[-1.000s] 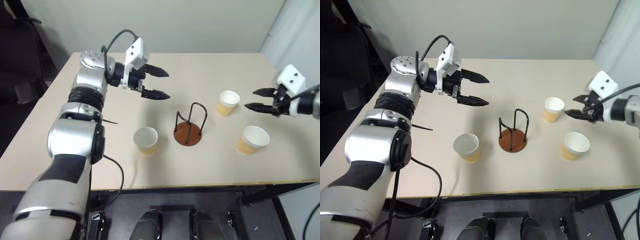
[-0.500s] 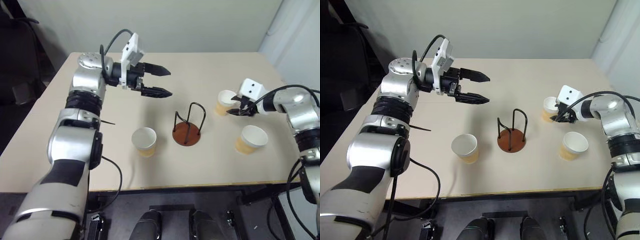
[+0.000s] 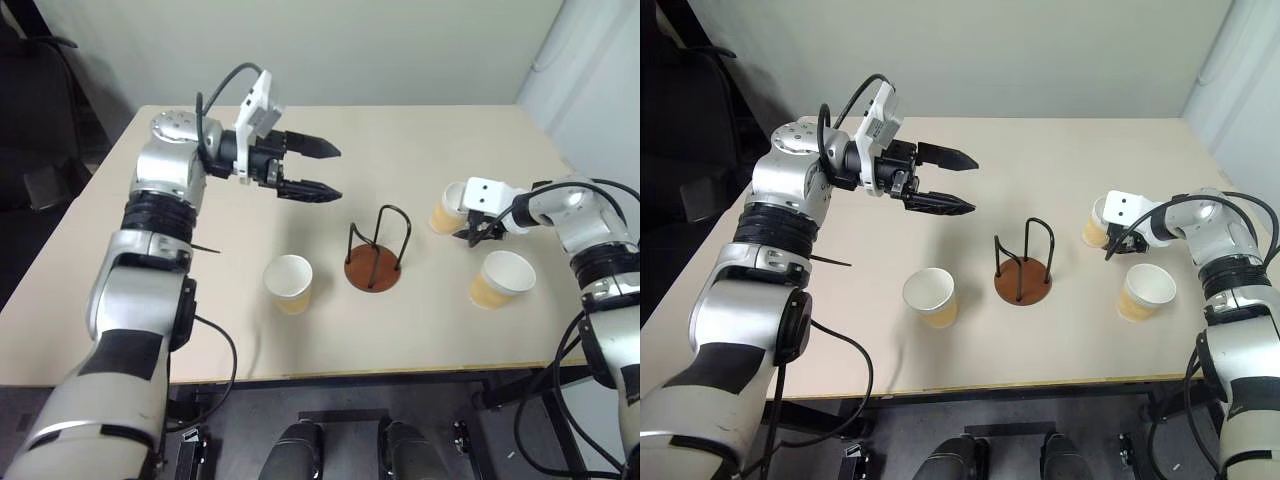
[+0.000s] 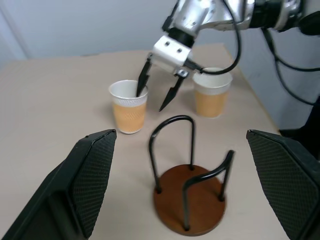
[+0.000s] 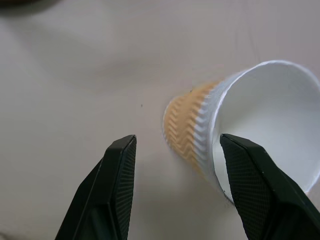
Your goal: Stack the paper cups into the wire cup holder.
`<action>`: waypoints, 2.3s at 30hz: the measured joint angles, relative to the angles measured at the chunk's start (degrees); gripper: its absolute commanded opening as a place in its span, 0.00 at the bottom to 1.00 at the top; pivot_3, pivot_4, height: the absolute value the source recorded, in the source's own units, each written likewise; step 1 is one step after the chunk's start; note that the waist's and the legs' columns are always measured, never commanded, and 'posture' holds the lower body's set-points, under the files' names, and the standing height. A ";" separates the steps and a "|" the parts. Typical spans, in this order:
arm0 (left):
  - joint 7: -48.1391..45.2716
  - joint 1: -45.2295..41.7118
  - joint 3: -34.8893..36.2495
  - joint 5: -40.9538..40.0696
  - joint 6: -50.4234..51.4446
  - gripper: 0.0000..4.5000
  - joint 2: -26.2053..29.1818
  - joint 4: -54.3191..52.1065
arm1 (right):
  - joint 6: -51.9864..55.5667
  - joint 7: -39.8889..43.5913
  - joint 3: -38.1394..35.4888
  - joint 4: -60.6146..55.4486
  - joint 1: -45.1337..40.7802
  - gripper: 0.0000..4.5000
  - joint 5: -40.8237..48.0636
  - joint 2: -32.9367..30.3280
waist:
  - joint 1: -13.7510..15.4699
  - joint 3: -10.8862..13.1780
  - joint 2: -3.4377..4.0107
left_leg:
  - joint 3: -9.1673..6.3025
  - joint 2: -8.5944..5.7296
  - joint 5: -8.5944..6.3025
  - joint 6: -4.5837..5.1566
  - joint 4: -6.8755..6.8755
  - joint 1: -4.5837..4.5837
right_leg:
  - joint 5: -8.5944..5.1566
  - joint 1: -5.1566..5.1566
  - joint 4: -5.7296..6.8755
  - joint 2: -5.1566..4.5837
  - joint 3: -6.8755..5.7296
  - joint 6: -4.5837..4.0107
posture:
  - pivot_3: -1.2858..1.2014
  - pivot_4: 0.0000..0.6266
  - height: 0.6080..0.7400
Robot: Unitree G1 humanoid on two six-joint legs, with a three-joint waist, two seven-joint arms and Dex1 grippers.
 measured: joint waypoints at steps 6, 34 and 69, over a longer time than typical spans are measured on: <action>-0.04 2.80 -12.53 -7.21 1.11 1.00 7.81 -4.44 | -0.56 0.64 0.03 0.77 -0.75 0.07 -1.01 1.01 | -0.03 0.00 0.00 | -0.03 0.00 0.04 -0.09 0.01 0.02 | -0.05 -0.02 0.11 0.01 -0.01 -0.13 | 0.52 0.24 1.00; -0.04 -3.77 -24.05 -11.76 -8.90 1.00 8.27 8.01 | 56.84 17.17 -12.99 -58.44 3.53 0.00 24.13 -6.55 | 0.32 0.00 0.00 | -0.13 -0.01 0.07 -0.52 -0.07 -0.14 | -0.25 -0.04 -0.15 0.10 -0.10 -0.42 | 0.52 0.24 1.00; -0.05 -5.01 -24.64 -12.54 -9.88 1.00 6.48 9.79 | 56.94 10.60 -1.85 -66.75 4.07 0.00 31.98 -6.14 | 0.35 -0.01 -0.03 | -0.11 -0.01 0.18 -0.39 -0.01 -0.12 | -0.37 -0.23 0.29 0.18 -0.05 -0.40 | 0.52 0.24 1.00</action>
